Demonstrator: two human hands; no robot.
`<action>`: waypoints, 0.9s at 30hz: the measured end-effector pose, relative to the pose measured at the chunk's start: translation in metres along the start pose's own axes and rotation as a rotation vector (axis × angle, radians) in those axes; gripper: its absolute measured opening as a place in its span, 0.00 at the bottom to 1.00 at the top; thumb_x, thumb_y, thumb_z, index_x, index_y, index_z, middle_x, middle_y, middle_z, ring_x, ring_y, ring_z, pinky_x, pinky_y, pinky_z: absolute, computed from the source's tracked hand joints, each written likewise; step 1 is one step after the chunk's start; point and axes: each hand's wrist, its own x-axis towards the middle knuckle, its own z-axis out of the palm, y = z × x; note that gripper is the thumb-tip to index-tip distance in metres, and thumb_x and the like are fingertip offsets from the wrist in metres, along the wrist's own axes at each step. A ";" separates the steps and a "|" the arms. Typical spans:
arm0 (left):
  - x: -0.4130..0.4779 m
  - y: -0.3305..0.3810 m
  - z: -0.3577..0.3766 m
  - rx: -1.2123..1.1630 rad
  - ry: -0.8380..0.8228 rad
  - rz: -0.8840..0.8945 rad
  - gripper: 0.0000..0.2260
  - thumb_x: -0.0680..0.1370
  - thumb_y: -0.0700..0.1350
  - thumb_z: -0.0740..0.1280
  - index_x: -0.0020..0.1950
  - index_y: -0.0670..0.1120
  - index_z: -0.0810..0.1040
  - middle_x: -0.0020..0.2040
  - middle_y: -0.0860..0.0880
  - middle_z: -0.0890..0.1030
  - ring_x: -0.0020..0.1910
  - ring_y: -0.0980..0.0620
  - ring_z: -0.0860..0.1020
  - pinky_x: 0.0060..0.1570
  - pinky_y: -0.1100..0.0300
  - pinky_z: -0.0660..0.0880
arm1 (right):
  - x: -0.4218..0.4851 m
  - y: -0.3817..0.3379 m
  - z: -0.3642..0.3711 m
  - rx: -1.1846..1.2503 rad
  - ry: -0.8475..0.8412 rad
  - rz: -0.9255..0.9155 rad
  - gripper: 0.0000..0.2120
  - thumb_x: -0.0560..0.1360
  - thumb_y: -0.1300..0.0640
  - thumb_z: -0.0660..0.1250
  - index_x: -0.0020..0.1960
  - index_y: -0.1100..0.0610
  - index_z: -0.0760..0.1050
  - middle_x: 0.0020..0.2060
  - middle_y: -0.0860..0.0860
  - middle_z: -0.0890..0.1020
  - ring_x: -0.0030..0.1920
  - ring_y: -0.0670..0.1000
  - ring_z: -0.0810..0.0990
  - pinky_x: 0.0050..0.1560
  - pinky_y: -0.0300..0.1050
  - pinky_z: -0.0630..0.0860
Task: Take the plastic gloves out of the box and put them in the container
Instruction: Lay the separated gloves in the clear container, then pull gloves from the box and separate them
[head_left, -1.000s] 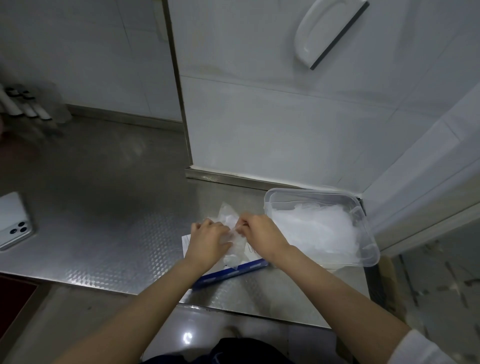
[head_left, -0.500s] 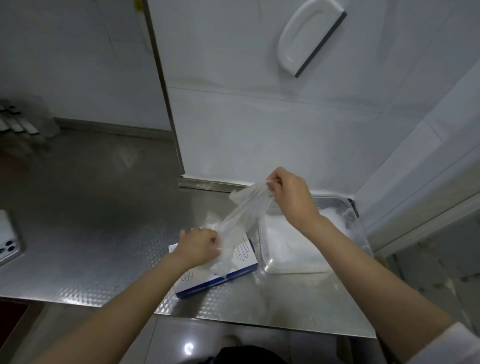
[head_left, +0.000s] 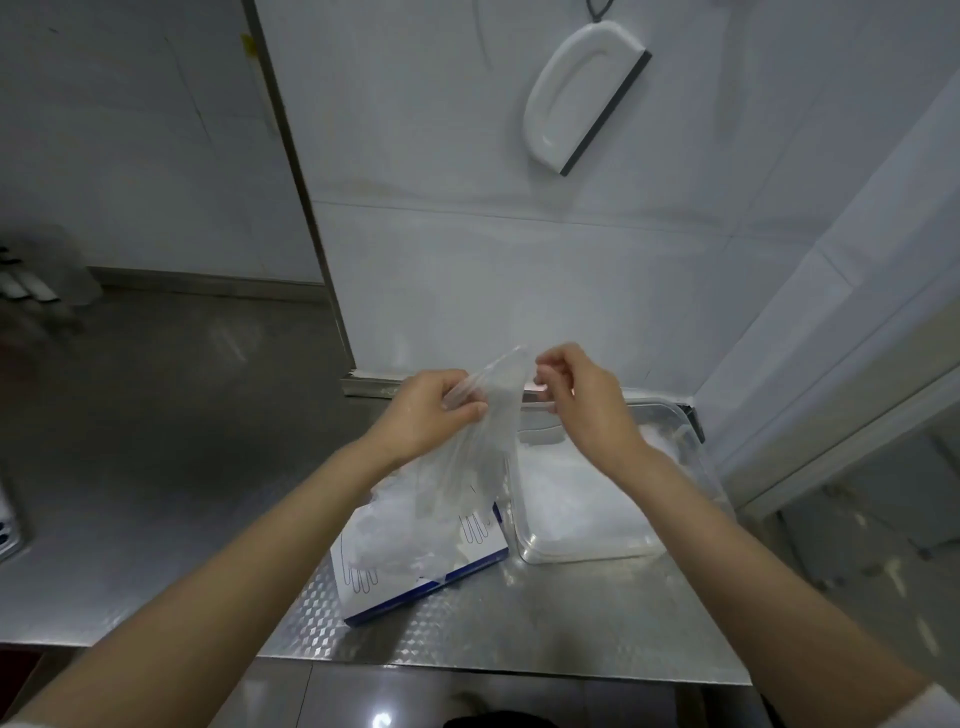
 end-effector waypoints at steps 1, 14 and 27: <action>0.000 0.000 -0.002 0.007 0.019 -0.005 0.06 0.75 0.44 0.69 0.42 0.42 0.80 0.36 0.46 0.79 0.35 0.53 0.73 0.36 0.59 0.66 | -0.006 0.008 0.004 -0.090 -0.018 0.061 0.08 0.80 0.57 0.59 0.58 0.58 0.72 0.47 0.52 0.80 0.49 0.54 0.80 0.49 0.46 0.74; 0.006 0.008 -0.019 0.021 0.104 -0.051 0.06 0.78 0.43 0.66 0.49 0.46 0.83 0.40 0.53 0.80 0.38 0.56 0.77 0.40 0.63 0.73 | -0.023 0.017 0.069 -0.063 -0.437 0.230 0.28 0.77 0.61 0.65 0.73 0.57 0.59 0.68 0.55 0.71 0.63 0.55 0.74 0.63 0.47 0.71; 0.005 0.011 -0.027 -0.302 0.007 -0.168 0.05 0.77 0.40 0.66 0.49 0.40 0.81 0.50 0.50 0.82 0.43 0.52 0.80 0.42 0.67 0.77 | 0.009 0.003 0.036 0.335 -0.366 0.232 0.43 0.68 0.53 0.76 0.74 0.57 0.56 0.67 0.46 0.67 0.68 0.47 0.68 0.67 0.42 0.66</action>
